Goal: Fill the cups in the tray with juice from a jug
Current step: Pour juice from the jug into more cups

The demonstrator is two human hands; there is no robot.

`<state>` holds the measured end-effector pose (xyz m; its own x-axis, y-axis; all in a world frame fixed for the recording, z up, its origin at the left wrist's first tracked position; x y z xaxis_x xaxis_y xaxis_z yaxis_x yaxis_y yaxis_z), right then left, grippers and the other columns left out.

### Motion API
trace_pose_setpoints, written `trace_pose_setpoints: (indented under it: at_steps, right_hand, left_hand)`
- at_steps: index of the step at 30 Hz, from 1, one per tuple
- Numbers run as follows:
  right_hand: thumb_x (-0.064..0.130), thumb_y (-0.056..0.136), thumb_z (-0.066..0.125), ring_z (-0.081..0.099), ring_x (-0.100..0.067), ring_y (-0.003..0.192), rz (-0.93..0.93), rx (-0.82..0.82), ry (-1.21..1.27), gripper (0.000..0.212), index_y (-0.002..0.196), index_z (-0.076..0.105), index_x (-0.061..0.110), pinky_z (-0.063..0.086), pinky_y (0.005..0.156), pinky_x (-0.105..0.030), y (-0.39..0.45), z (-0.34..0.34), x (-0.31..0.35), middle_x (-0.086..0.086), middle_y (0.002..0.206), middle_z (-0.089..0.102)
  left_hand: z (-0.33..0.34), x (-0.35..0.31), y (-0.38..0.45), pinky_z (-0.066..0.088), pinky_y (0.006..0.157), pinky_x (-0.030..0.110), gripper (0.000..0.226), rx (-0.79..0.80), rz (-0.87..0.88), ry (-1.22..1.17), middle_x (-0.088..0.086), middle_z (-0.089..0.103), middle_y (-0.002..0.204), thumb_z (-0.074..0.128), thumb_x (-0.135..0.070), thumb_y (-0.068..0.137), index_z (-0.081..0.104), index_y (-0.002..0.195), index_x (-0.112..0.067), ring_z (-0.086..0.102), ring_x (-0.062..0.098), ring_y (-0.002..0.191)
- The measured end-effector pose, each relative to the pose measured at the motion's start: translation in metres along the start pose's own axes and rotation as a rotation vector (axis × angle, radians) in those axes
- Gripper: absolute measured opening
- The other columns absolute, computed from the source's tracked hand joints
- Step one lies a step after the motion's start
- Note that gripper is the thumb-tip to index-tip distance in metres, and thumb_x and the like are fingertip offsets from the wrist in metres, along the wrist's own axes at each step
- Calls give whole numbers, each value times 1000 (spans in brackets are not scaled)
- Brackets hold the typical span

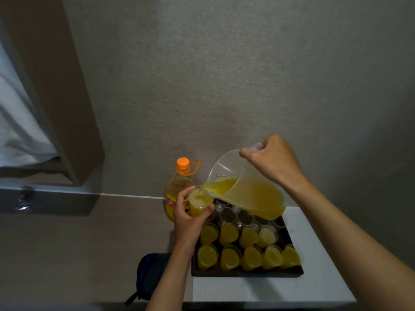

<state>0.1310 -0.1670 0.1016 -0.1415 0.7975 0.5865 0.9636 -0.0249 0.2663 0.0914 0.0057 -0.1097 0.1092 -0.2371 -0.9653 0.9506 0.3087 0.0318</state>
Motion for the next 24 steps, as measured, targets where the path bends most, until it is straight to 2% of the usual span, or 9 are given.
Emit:
trace_pose_setpoints:
  at_steps: [3, 7, 11, 14, 18, 21, 24]
  right_hand:
    - [33, 83, 73, 35, -14, 41, 38, -18, 77, 42, 51, 48, 20, 35, 50, -33, -3, 4, -11, 6, 43, 39]
    - [27, 87, 72, 34, -17, 42, 66, -26, 221, 43, 51, 49, 18, 34, 51, -33, -12, 10, -27, 3, 43, 38]
    - [25, 89, 73, 31, -15, 41, 121, -78, 345, 49, 48, 47, 19, 34, 52, -33, -26, 15, -46, 2, 44, 36]
    - [22, 90, 74, 29, -13, 40, 189, -156, 437, 53, 46, 44, 20, 33, 53, -32, -36, 17, -60, 3, 43, 35]
    - [21, 91, 74, 29, -13, 40, 286, -283, 545, 51, 49, 45, 17, 35, 54, -32, -51, 16, -79, 4, 43, 34]
    - [24, 91, 74, 35, -18, 45, 340, -371, 595, 46, 54, 51, 10, 36, 52, -32, -62, 15, -91, -3, 47, 40]
    - [24, 91, 73, 37, -20, 50, 395, -470, 646, 47, 55, 53, 3, 38, 54, -31, -76, 13, -103, -7, 51, 41]
  left_hand:
    - [0, -1, 0, 59, 89, 36, 61, 13, -8, 5, -9, 70, 118, 90, -6, 73, 62, 122, -30, 67, 9, 108]
    - [0, 0, 1, 59, 91, 39, 62, 31, -18, 29, -7, 69, 122, 92, -12, 72, 62, 121, -34, 65, 16, 115]
    - [1, -1, 1, 58, 92, 39, 60, 58, -16, 73, -14, 68, 120, 92, -21, 71, 61, 121, -36, 62, 15, 119]
    - [2, -2, 2, 59, 85, 31, 59, 65, -17, 93, -16, 68, 117, 92, -17, 73, 61, 119, -36, 64, 10, 113]
    - [6, -2, 5, 59, 81, 28, 62, 77, -11, 127, -9, 69, 119, 91, -14, 74, 59, 124, -30, 68, 9, 109]
    - [13, -6, 9, 55, 75, 20, 59, 97, 13, 159, -10, 69, 114, 89, -12, 76, 58, 125, -24, 68, 2, 102]
    - [21, -6, 15, 57, 79, 22, 58, 146, 27, 239, -13, 68, 113, 89, -15, 76, 58, 124, -25, 68, -1, 100]
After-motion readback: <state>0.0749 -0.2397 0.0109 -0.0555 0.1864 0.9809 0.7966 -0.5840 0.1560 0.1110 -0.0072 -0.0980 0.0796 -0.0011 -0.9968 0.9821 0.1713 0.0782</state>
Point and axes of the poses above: each hand's wrist, its own y-axis towards the middle knuckle, its own z-axis out of the palm, x = y × z, the point moved 3 cm from there along y, towards the middle knuckle
